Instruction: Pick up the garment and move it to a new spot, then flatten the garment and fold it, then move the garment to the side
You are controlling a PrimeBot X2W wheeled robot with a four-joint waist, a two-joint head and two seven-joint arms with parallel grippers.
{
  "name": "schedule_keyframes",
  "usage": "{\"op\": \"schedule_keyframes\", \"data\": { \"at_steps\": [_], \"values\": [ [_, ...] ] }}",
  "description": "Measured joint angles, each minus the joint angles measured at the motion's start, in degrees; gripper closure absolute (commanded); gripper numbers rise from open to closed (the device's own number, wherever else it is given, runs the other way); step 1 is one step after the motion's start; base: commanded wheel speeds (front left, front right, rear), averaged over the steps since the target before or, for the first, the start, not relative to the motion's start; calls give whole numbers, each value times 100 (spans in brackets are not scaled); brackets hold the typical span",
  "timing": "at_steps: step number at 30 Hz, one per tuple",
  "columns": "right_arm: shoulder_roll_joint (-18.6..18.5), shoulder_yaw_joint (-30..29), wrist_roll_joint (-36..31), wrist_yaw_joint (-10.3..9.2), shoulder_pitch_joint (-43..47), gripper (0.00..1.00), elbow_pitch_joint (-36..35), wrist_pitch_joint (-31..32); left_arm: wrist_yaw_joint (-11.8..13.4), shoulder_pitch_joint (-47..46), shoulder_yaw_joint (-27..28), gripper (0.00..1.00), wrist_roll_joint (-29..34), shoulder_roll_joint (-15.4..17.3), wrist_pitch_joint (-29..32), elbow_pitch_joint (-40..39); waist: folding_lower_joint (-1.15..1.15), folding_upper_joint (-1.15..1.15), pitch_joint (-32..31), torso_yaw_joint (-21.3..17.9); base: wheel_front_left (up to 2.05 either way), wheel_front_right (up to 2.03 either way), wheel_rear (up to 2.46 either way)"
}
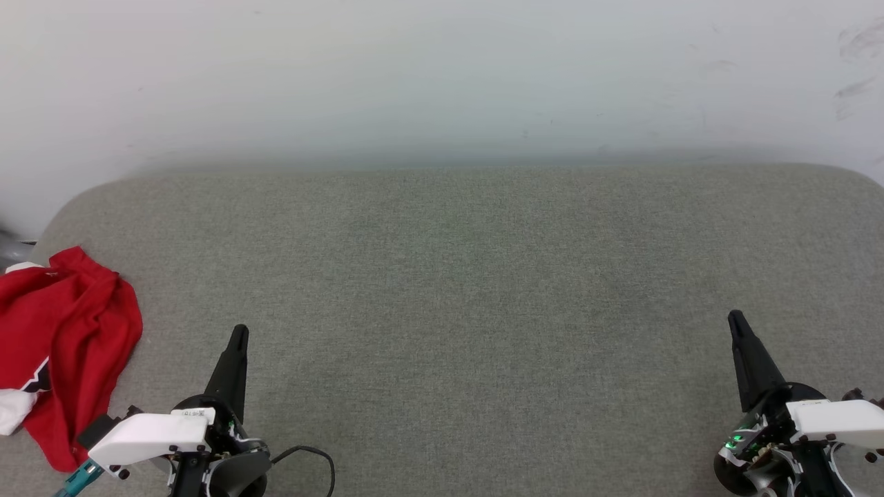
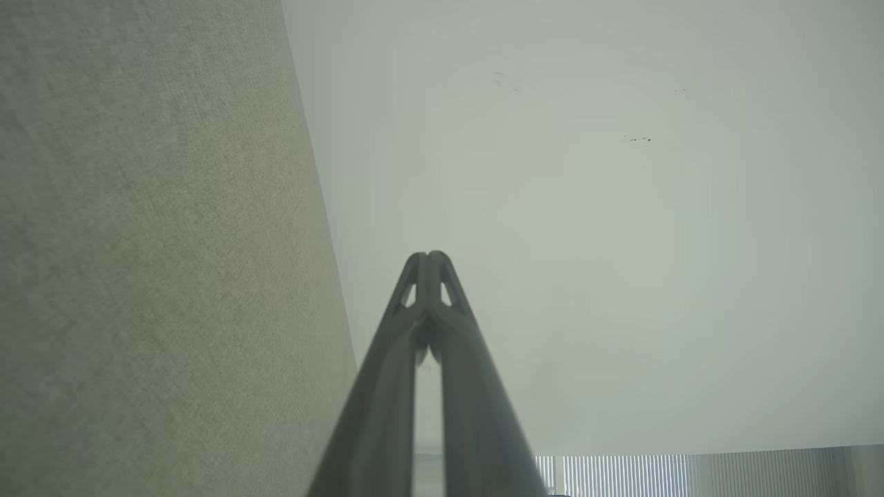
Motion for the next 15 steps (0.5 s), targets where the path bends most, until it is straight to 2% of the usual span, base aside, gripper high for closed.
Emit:
{"op": "schedule_keyframes", "data": {
  "at_steps": [15],
  "values": [
    [0, 0, 0, 0, 0, 100, 0, 0, 0, 0, 2, 100, 0, 0, 0, 0, 0, 0, 0, 0, 0, 0, 0]
  ]
}}
